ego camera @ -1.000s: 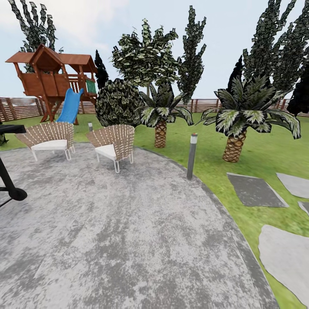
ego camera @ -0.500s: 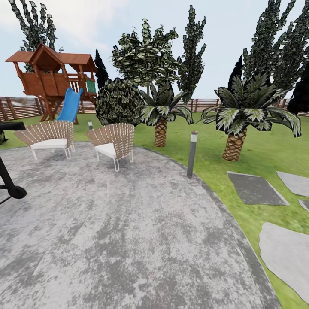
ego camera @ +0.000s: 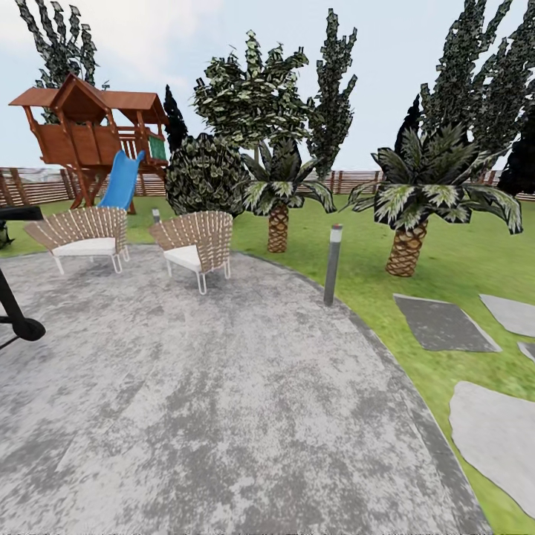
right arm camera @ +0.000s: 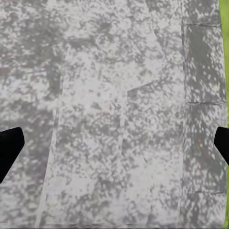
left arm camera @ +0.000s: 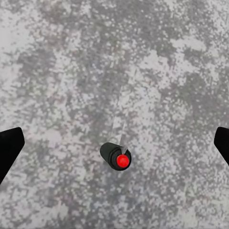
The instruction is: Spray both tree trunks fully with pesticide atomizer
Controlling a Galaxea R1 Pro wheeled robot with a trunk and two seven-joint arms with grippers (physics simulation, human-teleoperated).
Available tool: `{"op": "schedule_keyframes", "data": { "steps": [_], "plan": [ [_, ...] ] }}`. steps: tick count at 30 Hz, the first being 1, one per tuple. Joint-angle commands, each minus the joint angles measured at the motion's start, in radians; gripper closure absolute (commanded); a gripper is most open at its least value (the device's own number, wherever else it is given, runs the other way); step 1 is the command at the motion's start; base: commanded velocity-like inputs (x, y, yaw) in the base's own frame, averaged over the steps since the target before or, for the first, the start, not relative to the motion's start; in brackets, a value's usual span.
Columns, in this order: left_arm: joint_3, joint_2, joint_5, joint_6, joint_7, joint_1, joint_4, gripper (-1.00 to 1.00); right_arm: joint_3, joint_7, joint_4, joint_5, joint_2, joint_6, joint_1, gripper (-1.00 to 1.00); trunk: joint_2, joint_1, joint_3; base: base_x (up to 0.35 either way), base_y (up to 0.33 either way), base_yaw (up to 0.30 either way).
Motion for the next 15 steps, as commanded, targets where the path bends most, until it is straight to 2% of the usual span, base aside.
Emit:
{"op": "schedule_keyframes", "data": {
  "steps": [1, 4, 11, 15],
  "plan": [
    [-0.001, 0.0, 0.007, -0.003, -0.004, -0.001, 0.001, -1.0, -0.008, 0.004, 0.014, 0.007, 0.001, -0.004, -0.001, -1.0, -0.008, 0.004, -0.004, 0.0, 0.0, 0.0],
    [-0.001, 0.0, 0.007, -0.004, -0.004, -0.001, 0.002, -1.0, -0.008, -0.001, 0.055, 0.007, 0.003, -0.003, -0.001, -1.0, -0.029, 0.015, -0.014, 0.0, 0.0, 0.0],
    [-0.001, 0.0, 0.006, -0.004, -0.004, -0.001, 0.004, -1.0, -0.007, -0.007, 0.217, 0.008, 0.004, -0.003, 0.002, -1.0, -0.078, 0.042, -0.035, 0.0, 0.0, 0.0],
    [-0.001, 0.0, 0.006, -0.004, -0.004, -0.001, 0.004, -1.0, -0.007, -0.007, 0.247, 0.009, 0.005, -0.003, 0.004, -1.0, -0.106, 0.057, -0.048, 0.0, 0.0, 0.0]
  ]
}}
